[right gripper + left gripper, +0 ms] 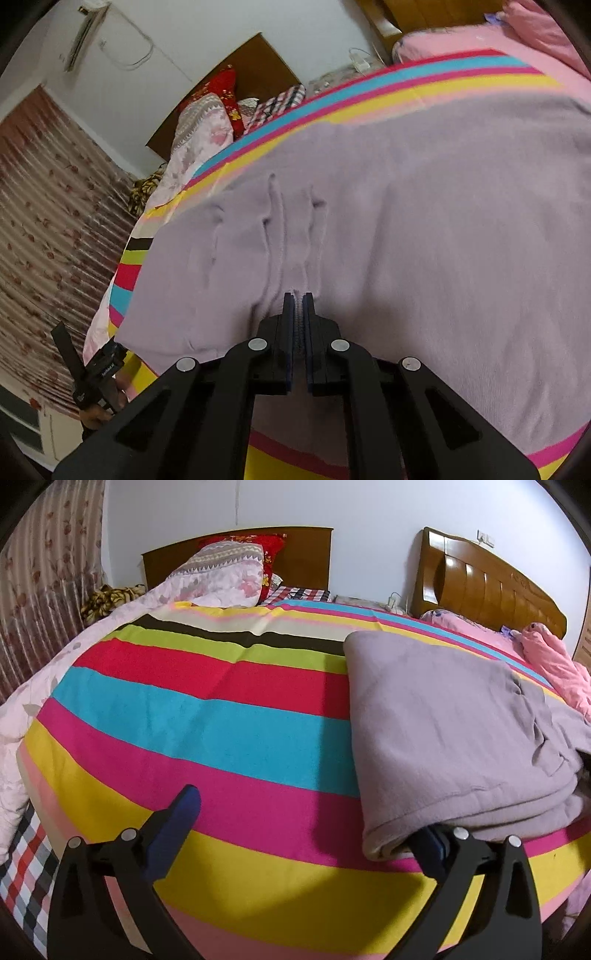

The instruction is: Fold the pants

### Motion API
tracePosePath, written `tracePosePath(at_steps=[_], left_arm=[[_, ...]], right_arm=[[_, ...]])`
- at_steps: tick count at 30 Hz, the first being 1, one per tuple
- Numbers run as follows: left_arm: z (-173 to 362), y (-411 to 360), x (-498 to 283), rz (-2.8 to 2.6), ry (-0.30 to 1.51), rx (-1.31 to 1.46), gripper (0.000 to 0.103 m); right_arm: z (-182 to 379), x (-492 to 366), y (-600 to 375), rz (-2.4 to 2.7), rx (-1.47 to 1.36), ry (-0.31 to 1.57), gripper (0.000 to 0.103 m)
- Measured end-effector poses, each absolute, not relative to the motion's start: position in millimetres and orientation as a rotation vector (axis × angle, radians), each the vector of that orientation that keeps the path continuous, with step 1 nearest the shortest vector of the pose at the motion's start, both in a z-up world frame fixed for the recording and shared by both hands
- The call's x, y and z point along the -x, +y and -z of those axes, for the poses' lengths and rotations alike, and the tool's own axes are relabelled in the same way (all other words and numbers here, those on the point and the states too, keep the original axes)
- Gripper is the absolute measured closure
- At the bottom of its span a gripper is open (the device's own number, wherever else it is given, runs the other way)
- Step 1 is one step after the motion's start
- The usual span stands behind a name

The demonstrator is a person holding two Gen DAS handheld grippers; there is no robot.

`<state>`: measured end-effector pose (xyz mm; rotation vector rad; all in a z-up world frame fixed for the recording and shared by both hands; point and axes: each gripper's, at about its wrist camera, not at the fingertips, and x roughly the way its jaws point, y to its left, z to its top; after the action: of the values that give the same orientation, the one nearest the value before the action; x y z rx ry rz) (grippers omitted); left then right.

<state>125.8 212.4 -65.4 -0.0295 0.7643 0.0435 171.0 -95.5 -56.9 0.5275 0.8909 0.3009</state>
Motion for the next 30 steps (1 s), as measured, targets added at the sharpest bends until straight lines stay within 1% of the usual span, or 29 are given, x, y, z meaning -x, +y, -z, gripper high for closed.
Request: tracePosePath(at_steps=[6,8,9,10,11,13,14,15,16,17,19,21,22,24,27,30], left_arm=[[67,212,-126,-0.054,0.76,0.043,0.001],[68,214,-125,-0.047,0.758,0.048,0.001],[67,213,-123,-0.04,0.757,0.044,0.001],[66,214,-121,-0.031,0.754,0.037,0.001],[65,214,-117,-0.019,0.753,0.023,0.001],[64,215,-108,-0.001,0.764,-0.007,0.001],[61,218,-99,-0.013,0.757,-0.018,0.001],[57,220,-91,-0.037,0.754,-0.024,0.002],[53,221,-85,-0.056,0.742,-0.022,0.002],[40,224,-75,-0.08,0.694,0.003,0.002],[21,226,-68,-0.079,0.632,0.072,0.002],[-3,223,-81,0.002,0.583,0.207,0.002],[-9,218,-89,0.052,0.581,0.246,0.002],[-22,192,-124,0.204,0.595,0.295,0.002],[-30,143,-175,0.304,0.661,0.22,0.002],[-30,100,-218,0.336,0.682,0.072,0.002]], right_arm=[[64,-172,-95,-0.301,-0.549,0.913,0.096],[65,-167,-91,-0.303,-0.545,0.927,0.094],[64,-165,-90,-0.306,-0.532,0.931,0.09],[62,-162,-89,-0.311,-0.513,0.933,0.08],[59,-160,-88,-0.323,-0.503,0.926,0.073],[52,-154,-87,-0.367,-0.503,0.892,0.041],[46,-150,-85,-0.35,-0.475,0.867,0.031],[40,-147,-83,-0.318,-0.432,0.835,0.028],[37,-146,-82,-0.298,-0.394,0.816,0.028],[32,-146,-79,-0.276,-0.344,0.792,0.028],[25,-149,-76,-0.283,-0.32,0.757,0.028],[22,-159,-68,-0.33,-0.317,0.736,0.032],[21,-164,-61,-0.343,-0.3,0.73,0.034],[19,-174,-42,-0.366,-0.246,0.724,0.035],[18,-183,-16,-0.38,-0.169,0.744,0.035],[18,-187,2,-0.41,-0.151,0.767,0.035]])
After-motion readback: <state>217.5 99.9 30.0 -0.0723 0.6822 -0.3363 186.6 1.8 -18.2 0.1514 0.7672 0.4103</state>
